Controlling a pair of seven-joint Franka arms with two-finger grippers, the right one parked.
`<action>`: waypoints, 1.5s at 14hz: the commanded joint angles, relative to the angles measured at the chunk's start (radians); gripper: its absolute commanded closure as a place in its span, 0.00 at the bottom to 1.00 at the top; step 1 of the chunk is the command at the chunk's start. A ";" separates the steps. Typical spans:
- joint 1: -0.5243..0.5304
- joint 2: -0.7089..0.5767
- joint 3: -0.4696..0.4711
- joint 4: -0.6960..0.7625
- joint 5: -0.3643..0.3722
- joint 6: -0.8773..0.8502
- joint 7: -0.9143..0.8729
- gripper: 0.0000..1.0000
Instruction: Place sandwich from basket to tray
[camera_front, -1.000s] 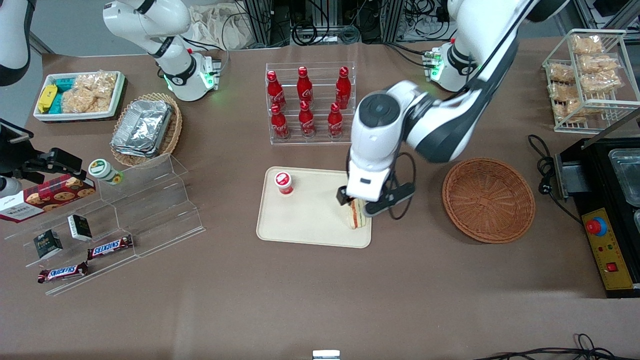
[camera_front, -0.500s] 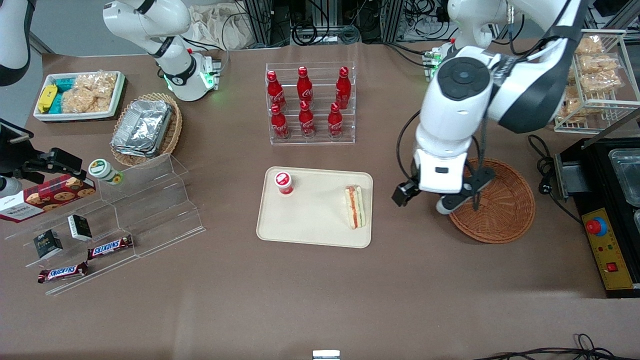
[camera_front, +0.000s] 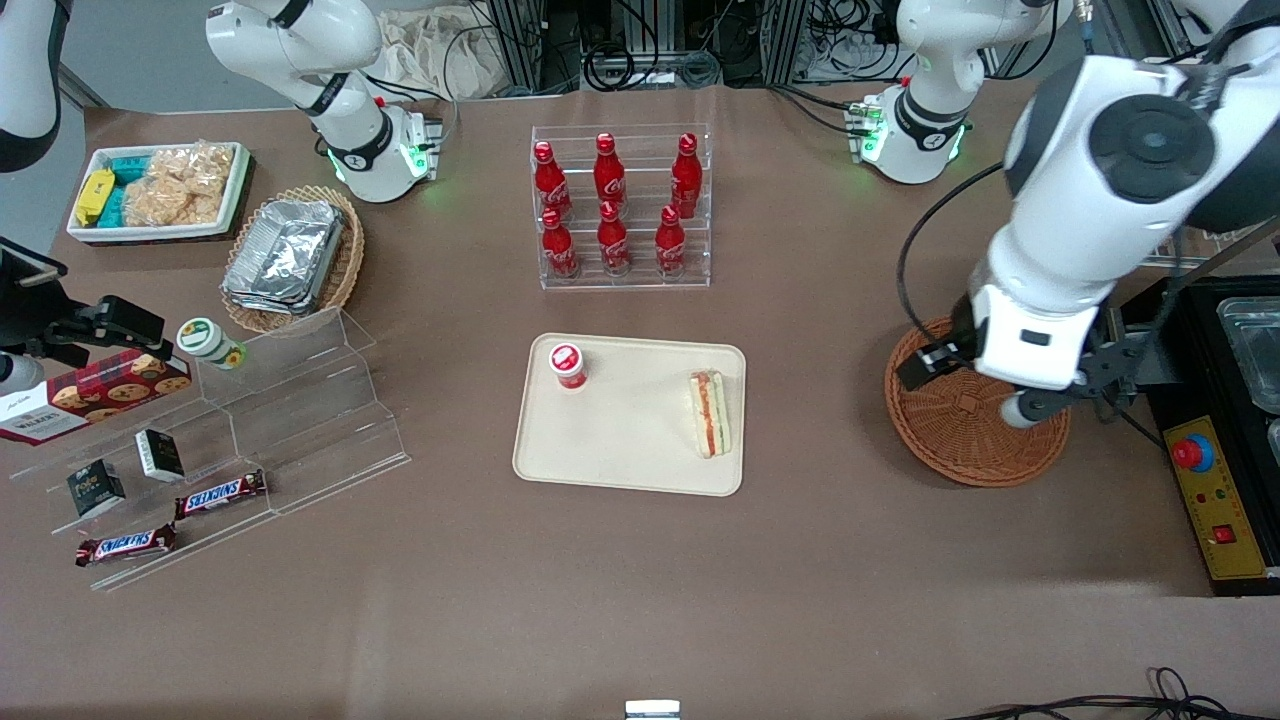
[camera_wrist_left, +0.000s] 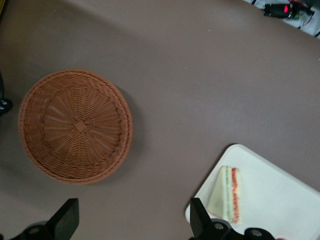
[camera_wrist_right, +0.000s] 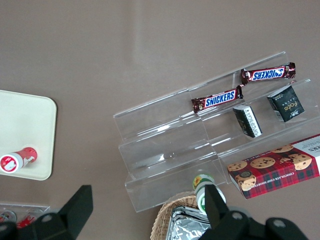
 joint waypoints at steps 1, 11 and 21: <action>0.014 -0.060 0.070 -0.030 -0.060 -0.044 0.174 0.00; -0.260 -0.238 0.623 -0.100 -0.181 -0.124 0.692 0.00; -0.249 -0.316 0.624 -0.167 -0.163 -0.129 0.693 0.00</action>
